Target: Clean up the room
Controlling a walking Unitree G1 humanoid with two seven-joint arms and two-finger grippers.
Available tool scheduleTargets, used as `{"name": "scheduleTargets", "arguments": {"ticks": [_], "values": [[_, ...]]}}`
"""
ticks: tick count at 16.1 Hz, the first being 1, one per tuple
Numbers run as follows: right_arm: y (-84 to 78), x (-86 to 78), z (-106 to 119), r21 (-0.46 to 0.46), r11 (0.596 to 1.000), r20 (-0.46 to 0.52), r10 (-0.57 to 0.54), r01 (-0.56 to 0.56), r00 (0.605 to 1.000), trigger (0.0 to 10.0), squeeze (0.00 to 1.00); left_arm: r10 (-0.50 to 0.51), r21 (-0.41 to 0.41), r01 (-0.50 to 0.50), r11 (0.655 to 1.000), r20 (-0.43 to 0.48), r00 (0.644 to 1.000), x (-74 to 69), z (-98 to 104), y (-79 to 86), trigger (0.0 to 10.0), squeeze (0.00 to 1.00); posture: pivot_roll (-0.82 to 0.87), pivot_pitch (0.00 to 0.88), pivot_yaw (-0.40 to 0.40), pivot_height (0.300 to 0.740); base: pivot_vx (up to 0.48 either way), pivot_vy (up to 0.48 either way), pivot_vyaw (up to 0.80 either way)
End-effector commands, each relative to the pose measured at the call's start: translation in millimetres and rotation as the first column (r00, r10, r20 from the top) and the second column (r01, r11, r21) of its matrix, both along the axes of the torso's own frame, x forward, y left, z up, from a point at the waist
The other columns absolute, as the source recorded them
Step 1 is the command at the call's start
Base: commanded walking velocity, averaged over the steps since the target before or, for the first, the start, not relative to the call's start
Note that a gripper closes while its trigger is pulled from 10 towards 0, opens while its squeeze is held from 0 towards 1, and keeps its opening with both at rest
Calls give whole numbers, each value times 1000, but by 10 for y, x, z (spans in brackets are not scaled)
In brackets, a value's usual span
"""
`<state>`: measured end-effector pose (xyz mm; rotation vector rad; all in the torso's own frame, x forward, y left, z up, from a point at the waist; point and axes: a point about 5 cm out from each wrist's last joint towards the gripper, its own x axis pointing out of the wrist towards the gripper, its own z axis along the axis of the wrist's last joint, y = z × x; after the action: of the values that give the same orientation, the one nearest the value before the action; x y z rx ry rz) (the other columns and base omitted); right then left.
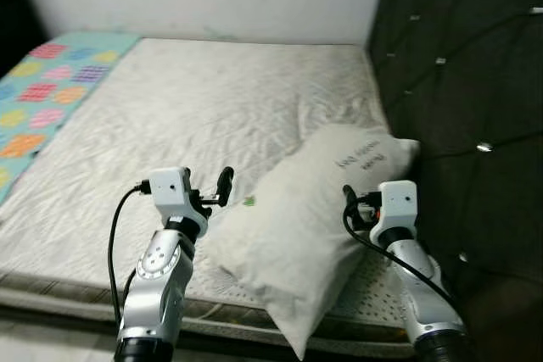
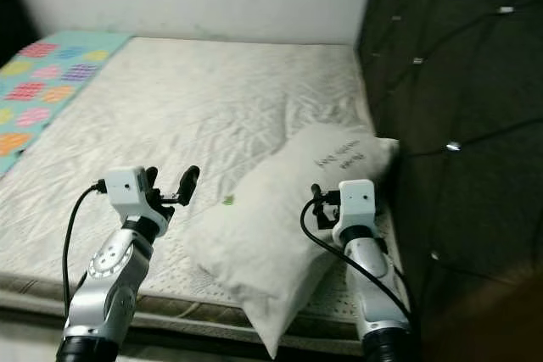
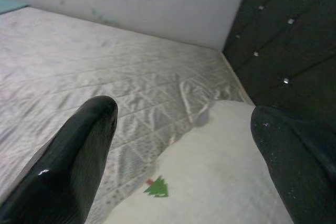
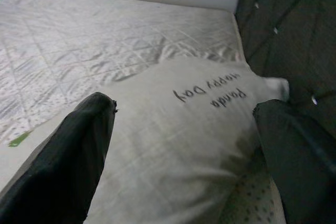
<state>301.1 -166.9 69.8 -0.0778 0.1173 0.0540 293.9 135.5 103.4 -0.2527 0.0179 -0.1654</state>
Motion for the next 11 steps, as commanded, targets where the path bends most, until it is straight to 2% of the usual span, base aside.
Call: {"name": "scheduleTargets", "arguments": {"ticks": [1,2,3,6,11], "values": [[98,47,56,10,1000,24,28,-28,999,10000,0,0,15,0,1000,3,1000,7,-7,27,10000,0,-171,0,44,740,0,0,-800],[115,52,100,19,1000,57,23,-25,998,10000,0,11,14,-11,1000,-4,1000,-15,-36,35,10000,0,-185,0,65,740,0,0,-800],[77,29,118,28,1000,78,0,-2,997,10000,0,34,5,-34,999,-24,999,-61,-88,35,10000,0,-202,0,79,740,0,0,0],[10,-25,105,8,1000,64,-1,0,998,10000,0,3,15,-3,1000,-26,1000,-119,-120,-45,10000,0,-221,0,87,740,0,0,0],[-116,-102,122,-6,1000,68,-24,24,997,10000,0,3,6,-3,1000,-27,1000,-153,-124,-37,10000,0,-237,0,99,740,0,0,-800]]}}
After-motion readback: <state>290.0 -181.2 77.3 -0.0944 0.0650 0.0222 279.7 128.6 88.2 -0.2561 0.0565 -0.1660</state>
